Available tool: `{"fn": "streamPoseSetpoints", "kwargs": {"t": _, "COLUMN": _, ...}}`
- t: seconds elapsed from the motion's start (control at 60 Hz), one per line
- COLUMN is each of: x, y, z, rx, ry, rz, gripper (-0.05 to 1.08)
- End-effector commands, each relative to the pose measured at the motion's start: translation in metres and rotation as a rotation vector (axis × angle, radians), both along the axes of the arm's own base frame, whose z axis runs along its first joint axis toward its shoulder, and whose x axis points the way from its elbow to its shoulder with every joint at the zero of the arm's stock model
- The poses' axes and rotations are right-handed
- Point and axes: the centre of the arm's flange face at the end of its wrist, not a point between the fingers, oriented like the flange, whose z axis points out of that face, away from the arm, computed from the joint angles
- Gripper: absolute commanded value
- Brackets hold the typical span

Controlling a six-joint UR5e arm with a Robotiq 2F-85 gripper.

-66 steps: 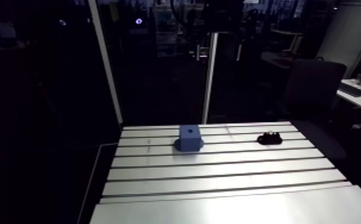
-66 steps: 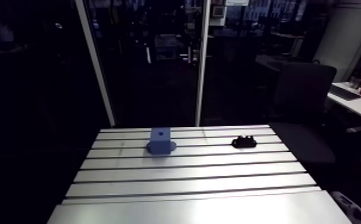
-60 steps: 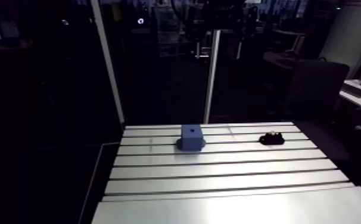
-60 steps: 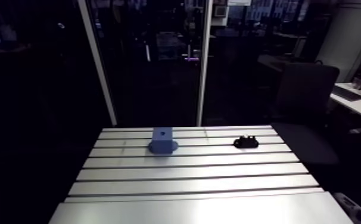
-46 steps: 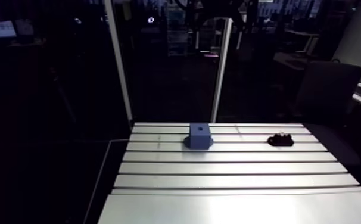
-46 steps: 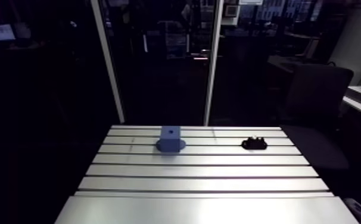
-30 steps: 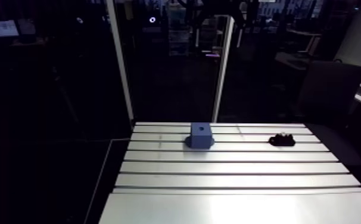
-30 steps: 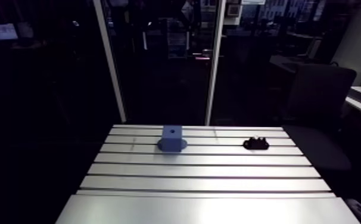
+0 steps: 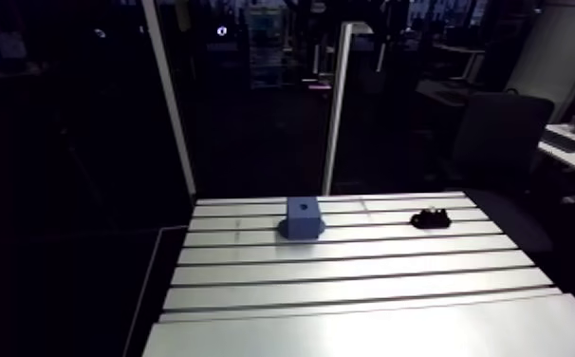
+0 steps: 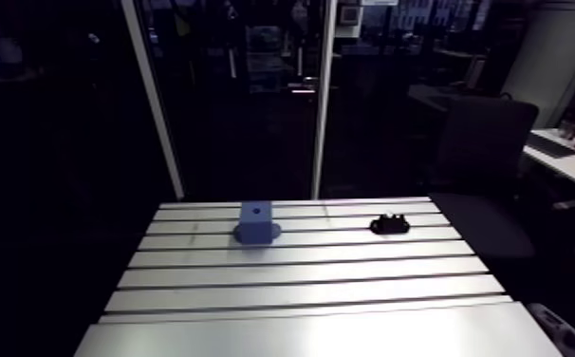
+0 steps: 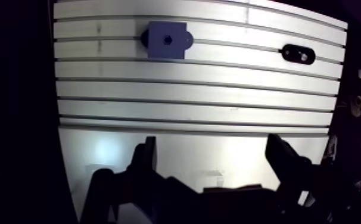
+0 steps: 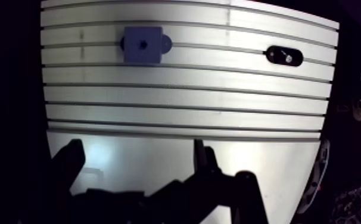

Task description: Pick up the M10 bolt and insert it into the hex recess until seated.

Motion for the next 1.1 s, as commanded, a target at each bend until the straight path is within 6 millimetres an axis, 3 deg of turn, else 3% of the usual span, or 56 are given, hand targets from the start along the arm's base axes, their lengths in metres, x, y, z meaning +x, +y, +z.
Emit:
{"fn": "streamPoseSetpoints", "kwargs": {"t": 0.017, "x": -0.007, "y": 0.053, "z": 0.0, "rx": 0.003, "ry": 0.013, "rz": -0.017, "gripper": 0.01}}
{"fn": "streamPoseSetpoints", "kwargs": {"t": 0.133, "x": -0.015, "y": 0.072, "z": -0.002, "rx": 0.02, "ry": 0.065, "rz": 0.016, "gripper": 0.01}}
{"fn": "streamPoseSetpoints", "kwargs": {"t": 0.267, "x": -0.024, "y": 0.105, "z": -0.02, "rx": 0.023, "ry": 0.056, "rz": 0.014, "gripper": 0.01}}
{"fn": "streamPoseSetpoints", "kwargs": {"t": 0.417, "x": -0.029, "y": 0.124, "z": -0.036, "rx": 0.024, "ry": 0.05, "rz": 0.047, "gripper": 0.01}}
{"fn": "streamPoseSetpoints", "kwargs": {"t": 0.45, "x": -0.033, "y": 0.139, "z": -0.047, "rx": 0.037, "ry": 0.075, "rz": 0.064, "gripper": 0.01}}
{"fn": "streamPoseSetpoints", "kwargs": {"t": 0.55, "x": -0.037, "y": 0.161, "z": -0.063, "rx": 0.057, "ry": 0.108, "rz": 0.086, "gripper": 0.01}}
{"fn": "streamPoseSetpoints", "kwargs": {"t": 0.917, "x": -0.046, "y": 0.208, "z": -0.144, "rx": 0.075, "ry": 0.156, "rz": 0.117, "gripper": 0.01}}
{"fn": "streamPoseSetpoints", "kwargs": {"t": 1.1, "x": -0.047, "y": 0.227, "z": -0.165, "rx": 0.069, "ry": 0.186, "rz": 0.097, "gripper": 0.01}}
